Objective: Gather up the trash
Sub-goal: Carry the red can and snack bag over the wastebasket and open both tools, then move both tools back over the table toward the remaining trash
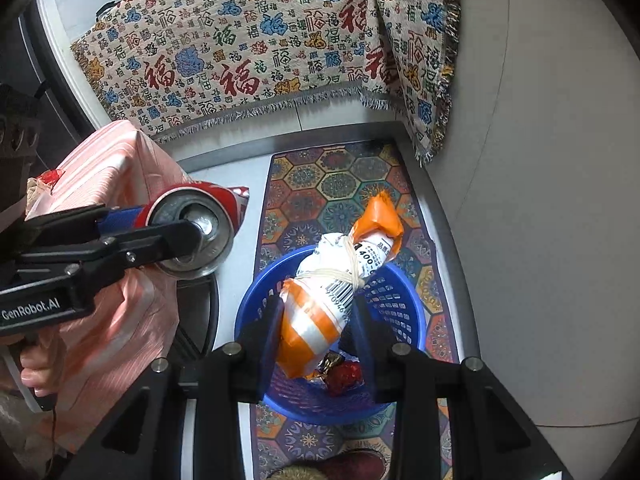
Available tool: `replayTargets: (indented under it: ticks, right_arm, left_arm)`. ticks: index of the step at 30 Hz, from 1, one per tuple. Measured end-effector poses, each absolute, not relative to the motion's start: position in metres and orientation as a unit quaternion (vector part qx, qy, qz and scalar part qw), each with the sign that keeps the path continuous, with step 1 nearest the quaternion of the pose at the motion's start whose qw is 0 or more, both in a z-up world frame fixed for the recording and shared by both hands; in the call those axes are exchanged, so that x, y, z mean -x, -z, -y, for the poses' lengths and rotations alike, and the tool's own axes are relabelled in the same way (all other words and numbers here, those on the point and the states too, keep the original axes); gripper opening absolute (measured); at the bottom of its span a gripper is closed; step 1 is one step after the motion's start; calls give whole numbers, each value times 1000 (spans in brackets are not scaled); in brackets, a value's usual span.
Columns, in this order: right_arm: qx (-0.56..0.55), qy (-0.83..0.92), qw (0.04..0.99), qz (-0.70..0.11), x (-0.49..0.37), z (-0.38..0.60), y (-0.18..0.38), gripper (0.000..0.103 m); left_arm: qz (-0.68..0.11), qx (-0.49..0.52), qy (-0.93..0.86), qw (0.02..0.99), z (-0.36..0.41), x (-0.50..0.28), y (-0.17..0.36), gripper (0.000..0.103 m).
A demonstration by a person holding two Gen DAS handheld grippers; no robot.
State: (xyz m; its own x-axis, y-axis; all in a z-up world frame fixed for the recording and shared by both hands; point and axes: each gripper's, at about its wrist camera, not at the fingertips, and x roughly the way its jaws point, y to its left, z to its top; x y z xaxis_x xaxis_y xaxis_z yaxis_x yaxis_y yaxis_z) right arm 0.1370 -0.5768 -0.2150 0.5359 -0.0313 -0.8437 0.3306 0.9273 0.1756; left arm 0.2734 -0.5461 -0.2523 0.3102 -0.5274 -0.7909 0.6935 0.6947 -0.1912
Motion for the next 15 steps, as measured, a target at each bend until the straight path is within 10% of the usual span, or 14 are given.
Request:
replayTargets:
  ticks: [5,15]
  right_arm:
    - [-173,105,861,-467,-141,586,227,57]
    - [-133,157,884,-420,-129,586,196,62]
  left_arm:
    - [-467,-61,381,796,551,-289,266,72]
    - [-441,-52,356,822,506,-271,219,78]
